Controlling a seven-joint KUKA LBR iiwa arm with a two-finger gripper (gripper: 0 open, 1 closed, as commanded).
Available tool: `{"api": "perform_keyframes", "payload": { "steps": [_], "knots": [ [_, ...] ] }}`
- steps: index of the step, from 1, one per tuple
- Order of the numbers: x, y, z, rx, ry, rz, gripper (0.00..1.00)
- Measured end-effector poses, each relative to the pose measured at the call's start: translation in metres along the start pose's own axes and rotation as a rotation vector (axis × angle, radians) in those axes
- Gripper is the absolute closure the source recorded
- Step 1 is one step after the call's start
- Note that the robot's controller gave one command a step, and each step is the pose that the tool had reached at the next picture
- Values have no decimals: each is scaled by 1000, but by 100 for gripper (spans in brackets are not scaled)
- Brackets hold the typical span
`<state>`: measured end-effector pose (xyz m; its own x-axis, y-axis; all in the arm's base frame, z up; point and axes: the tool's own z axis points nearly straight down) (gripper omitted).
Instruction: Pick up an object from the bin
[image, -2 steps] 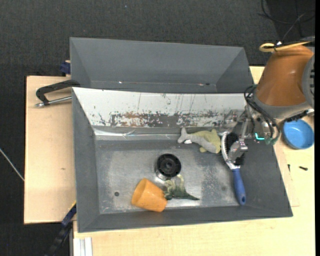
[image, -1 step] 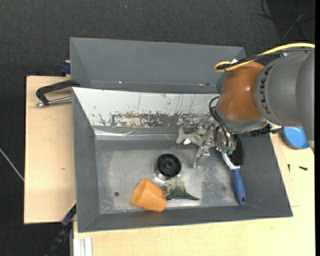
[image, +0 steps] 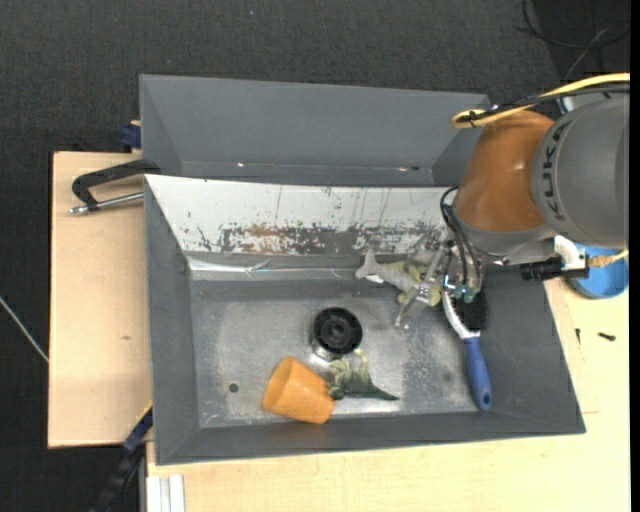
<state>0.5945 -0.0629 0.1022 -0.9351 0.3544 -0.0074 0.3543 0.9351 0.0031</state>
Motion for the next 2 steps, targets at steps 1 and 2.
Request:
{"api": "perform_keyframes", "payload": {
  "steps": [1, 2],
  "knots": [
    [1, 7, -25, 0, 1, 167, 0],
    [-3, 15, 27, -3, -6, 319, 0]
  ]
}}
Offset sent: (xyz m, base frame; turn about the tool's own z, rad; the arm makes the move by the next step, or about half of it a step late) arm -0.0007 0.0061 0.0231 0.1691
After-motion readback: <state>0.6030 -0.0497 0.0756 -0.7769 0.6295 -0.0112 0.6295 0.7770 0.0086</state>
